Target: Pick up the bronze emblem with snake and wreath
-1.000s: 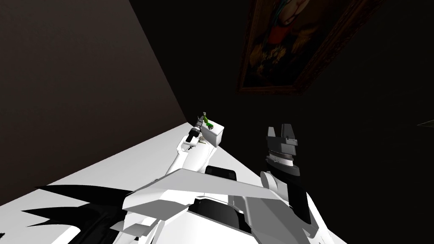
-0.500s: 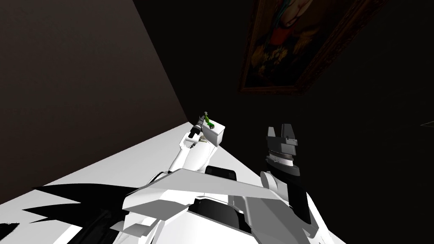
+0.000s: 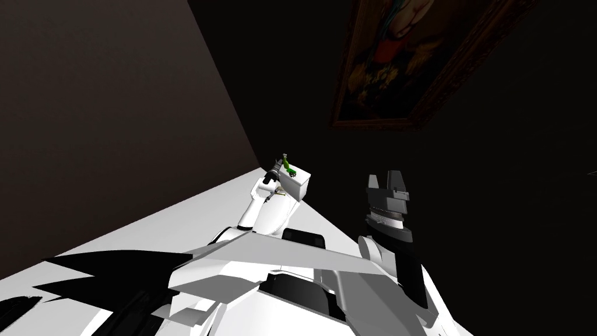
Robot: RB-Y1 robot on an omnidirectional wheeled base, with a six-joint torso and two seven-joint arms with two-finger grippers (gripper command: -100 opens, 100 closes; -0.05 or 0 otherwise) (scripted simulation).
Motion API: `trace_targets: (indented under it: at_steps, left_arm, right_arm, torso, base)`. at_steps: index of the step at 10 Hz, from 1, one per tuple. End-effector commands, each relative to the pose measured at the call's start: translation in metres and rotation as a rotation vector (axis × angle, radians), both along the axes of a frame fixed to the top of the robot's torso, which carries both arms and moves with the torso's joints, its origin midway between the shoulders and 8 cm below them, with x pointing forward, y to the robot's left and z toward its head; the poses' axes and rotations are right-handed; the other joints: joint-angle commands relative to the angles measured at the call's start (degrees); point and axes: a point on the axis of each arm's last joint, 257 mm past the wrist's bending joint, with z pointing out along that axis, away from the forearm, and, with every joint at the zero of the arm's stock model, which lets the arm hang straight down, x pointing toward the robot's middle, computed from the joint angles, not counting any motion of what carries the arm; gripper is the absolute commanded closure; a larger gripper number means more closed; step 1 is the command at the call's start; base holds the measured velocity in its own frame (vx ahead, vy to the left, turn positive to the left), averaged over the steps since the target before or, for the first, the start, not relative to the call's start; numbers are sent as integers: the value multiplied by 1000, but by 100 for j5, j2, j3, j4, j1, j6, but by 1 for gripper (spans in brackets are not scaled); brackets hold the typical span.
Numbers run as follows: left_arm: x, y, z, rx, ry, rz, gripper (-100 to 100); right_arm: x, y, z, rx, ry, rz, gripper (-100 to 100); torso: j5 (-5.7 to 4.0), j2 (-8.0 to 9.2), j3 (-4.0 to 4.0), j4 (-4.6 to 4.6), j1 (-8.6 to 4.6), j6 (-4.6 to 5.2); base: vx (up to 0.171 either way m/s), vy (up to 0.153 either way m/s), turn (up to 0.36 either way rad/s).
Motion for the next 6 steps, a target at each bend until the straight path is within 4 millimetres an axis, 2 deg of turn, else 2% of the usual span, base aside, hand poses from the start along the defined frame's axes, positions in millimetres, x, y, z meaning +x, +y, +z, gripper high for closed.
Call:
trace_targets:
  at_steps: [1,2,3,6]
  left_arm:
    - [6,4,-8,2,39,17,-100]
    - [16,4,-10,8,68,28,-100]
    - [15,7,-16,6,89,36,-100]
    - [32,8,-27,12,167,63,-100]
  right_arm:
    - [0,0,0,0,0,0,0]
    - [0,0,0,0,0,0,0]
    - [0,0,0,0,0,0,0]
    - [0,0,0,0,0,0,0]
  torso:
    - [0,0,0,0,0,0]
    - [0,-1,-1,0,-1,0]
    - [0,-2,-1,-1,-1,0]
    - [0,-4,-2,-1,-2,0]
  base:
    - [-4,4,16]
    - [-2,5,27]
    - [1,4,14]
    - [6,3,21]
